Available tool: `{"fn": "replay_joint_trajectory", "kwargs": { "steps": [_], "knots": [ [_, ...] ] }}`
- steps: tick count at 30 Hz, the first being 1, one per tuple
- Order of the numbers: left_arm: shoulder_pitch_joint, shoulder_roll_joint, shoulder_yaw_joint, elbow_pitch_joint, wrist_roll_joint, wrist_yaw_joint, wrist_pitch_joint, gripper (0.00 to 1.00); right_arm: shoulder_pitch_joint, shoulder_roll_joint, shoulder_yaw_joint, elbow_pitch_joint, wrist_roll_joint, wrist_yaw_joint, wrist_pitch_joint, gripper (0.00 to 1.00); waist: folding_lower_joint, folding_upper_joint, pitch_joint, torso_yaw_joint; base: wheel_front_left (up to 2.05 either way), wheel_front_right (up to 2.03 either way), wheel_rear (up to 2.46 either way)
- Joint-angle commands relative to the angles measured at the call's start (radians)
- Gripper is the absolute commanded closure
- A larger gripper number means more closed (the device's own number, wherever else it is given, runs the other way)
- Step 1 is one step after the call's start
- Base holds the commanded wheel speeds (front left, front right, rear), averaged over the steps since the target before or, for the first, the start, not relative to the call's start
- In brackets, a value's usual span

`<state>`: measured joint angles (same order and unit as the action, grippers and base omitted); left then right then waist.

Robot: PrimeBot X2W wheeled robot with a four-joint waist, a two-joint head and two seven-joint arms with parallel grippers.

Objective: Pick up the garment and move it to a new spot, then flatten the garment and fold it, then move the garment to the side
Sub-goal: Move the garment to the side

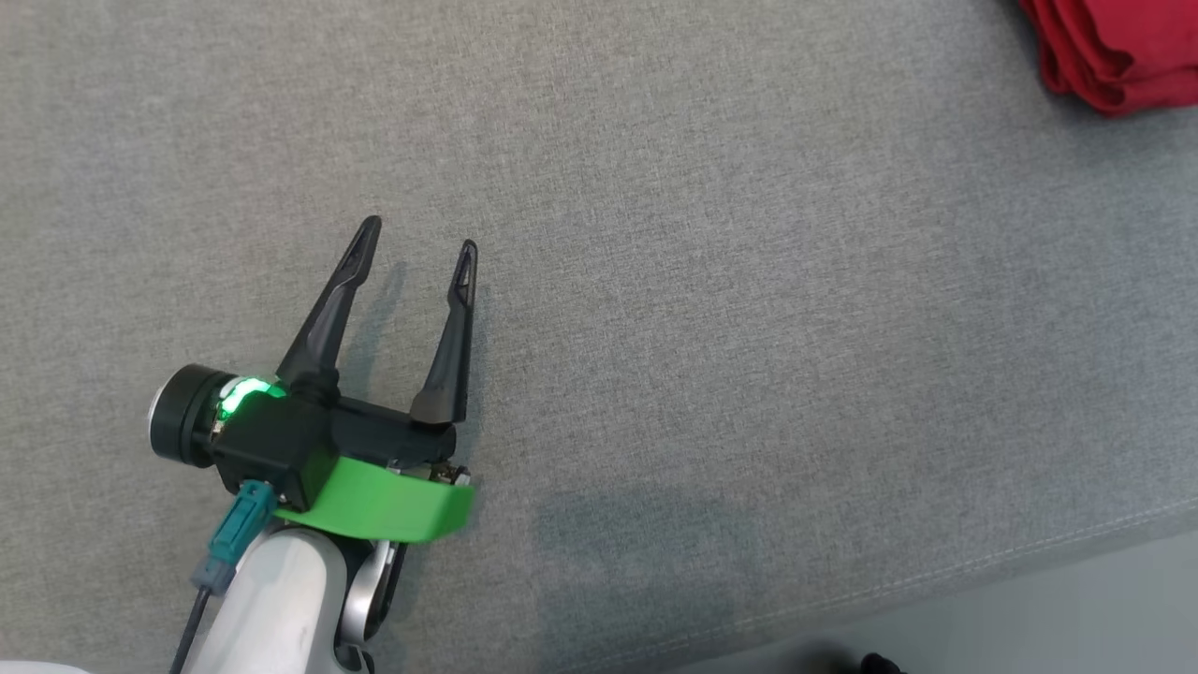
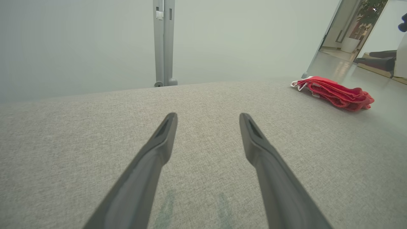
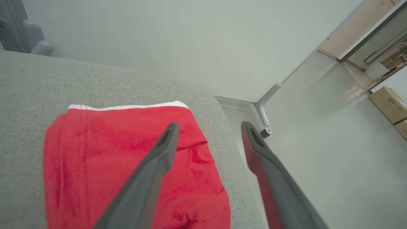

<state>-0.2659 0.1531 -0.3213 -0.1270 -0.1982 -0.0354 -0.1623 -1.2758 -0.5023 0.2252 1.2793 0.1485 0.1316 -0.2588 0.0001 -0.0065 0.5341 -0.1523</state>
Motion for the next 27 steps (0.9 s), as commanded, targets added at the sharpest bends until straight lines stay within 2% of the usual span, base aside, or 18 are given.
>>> {"fn": "replay_joint_trajectory", "kwargs": {
  "steps": [1,7,14,19,21,27],
  "knots": [
    [0.013,0.001,0.012,0.012,-0.013,0.007,-0.013,0.0,0.02,0.015,-0.023,-0.04,-0.004,-0.002,-0.007,0.0,-0.0001,0.0065,-0.046,0.009,0.0,0.0,0.0],
    [0.021,-0.004,0.053,0.08,-0.035,0.033,-0.052,0.0,0.146,0.09,-0.09,-0.252,-0.011,-0.002,-0.006,0.0,-0.0001,0.0065,-0.152,0.026,0.0,0.0,0.0],
    [0.06,-0.016,0.128,0.181,-0.084,0.059,-0.094,0.0,0.373,0.205,-0.129,-0.495,0.0,-0.002,-0.006,0.0,-0.0001,0.0065,-0.287,0.044,0.0,0.0,0.0],
    [0.115,-0.035,0.181,0.27,-0.106,0.065,-0.103,0.0,0.559,0.295,-0.141,-0.625,0.011,-0.002,-0.006,0.0,-0.0001,0.0065,-0.39,0.057,0.0,0.0,0.0],
    [0.124,-0.039,0.192,0.275,-0.109,0.066,-0.103,0.0,0.588,0.306,-0.147,-0.647,0.006,-0.002,-0.006,0.0,-0.0001,0.0065,-0.405,0.059,0.0,0.0,0.0],
    [0.204,-0.062,0.249,0.286,-0.109,0.067,-0.103,0.0,0.772,0.395,-0.163,-0.771,-0.009,-0.002,-0.006,0.0,-0.0001,0.0065,-0.479,0.067,0.0,0.0,0.0]
  ]
}}
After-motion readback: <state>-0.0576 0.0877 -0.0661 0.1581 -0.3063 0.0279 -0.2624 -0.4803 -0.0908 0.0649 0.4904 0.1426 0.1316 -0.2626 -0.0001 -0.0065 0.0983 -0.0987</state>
